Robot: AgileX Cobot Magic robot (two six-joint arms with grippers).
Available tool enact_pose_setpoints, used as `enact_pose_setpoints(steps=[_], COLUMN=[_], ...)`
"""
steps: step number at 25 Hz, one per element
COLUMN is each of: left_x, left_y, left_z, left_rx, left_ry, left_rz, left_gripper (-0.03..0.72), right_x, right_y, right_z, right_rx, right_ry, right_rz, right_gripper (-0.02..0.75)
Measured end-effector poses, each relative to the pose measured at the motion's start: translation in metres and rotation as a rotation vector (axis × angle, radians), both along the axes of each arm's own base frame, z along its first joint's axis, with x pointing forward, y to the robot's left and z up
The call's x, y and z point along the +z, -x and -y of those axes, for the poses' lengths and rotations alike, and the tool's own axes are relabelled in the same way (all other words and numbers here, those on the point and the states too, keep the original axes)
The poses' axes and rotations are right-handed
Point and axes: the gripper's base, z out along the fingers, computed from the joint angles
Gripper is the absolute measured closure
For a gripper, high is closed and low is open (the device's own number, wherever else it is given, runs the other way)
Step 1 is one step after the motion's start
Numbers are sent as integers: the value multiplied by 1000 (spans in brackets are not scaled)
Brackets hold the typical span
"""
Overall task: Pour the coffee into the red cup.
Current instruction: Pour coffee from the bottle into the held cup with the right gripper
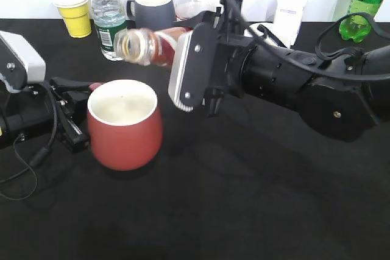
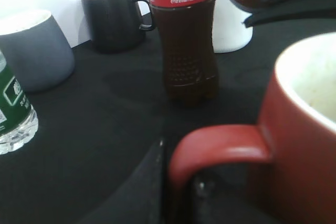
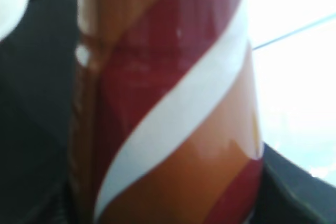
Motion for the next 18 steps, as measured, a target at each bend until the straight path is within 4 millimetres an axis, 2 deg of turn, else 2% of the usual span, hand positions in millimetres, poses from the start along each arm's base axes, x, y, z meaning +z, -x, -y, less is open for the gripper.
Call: enact_pose_setpoints(steps=[11,18], left_x=[1,4], left_y=[3,3], left_z=[3,4], left_rx=[-55,-63], left_ry=[1,19], left_rz=[24,38], left_gripper=[620,616], right_x=[7,11], right_y=[-1,-1], right_z=[-1,-1], right_rx=[39,51], right_ry=[114,156], right_rz=[238,332], right_gripper=[209,209])
